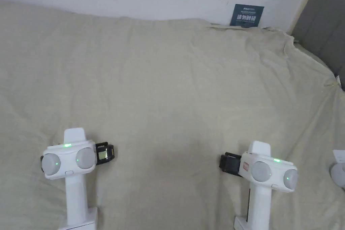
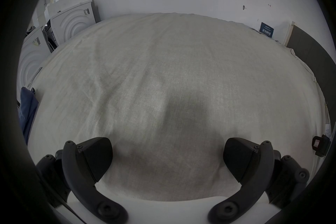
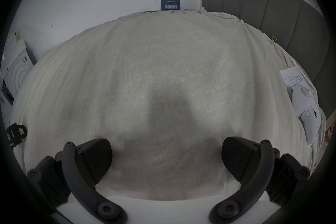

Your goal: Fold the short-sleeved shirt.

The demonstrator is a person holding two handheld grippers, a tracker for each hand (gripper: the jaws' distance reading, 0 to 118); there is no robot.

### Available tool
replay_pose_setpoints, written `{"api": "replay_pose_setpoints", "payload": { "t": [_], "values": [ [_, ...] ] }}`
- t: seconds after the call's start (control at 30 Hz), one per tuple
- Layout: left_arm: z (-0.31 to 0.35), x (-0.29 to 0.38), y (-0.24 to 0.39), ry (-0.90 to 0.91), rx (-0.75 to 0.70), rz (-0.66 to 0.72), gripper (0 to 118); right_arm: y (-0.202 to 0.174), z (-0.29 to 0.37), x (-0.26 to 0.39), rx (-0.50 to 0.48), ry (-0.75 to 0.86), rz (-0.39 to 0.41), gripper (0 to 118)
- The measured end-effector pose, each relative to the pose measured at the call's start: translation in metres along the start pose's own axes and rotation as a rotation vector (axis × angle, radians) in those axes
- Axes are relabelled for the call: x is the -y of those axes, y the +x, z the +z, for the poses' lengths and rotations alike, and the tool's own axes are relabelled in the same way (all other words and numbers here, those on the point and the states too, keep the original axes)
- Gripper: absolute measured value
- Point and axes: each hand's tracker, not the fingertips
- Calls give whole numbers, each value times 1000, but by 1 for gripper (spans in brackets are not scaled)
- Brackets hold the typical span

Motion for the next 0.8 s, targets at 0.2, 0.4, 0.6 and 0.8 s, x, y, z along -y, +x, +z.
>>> {"api": "replay_pose_setpoints", "payload": {
  "t": [0.2, 0.4, 0.6, 0.8],
  "values": [
    [0, 0, 0, 0, 1, 1, 118, -2, 5, 0, 2, -1, 2, 118],
    [1, 1, 0, 0, 1, 0, 118, -2, 1, -2, 3, -2, 2, 118],
    [4, 2, 0, 0, 1, 0, 118, -2, 4, -2, 4, -1, 2, 118],
    [3, 1, 0, -1, 1, 0, 118, -2, 1, -3, 4, -2, 3, 118]
  ]
}}
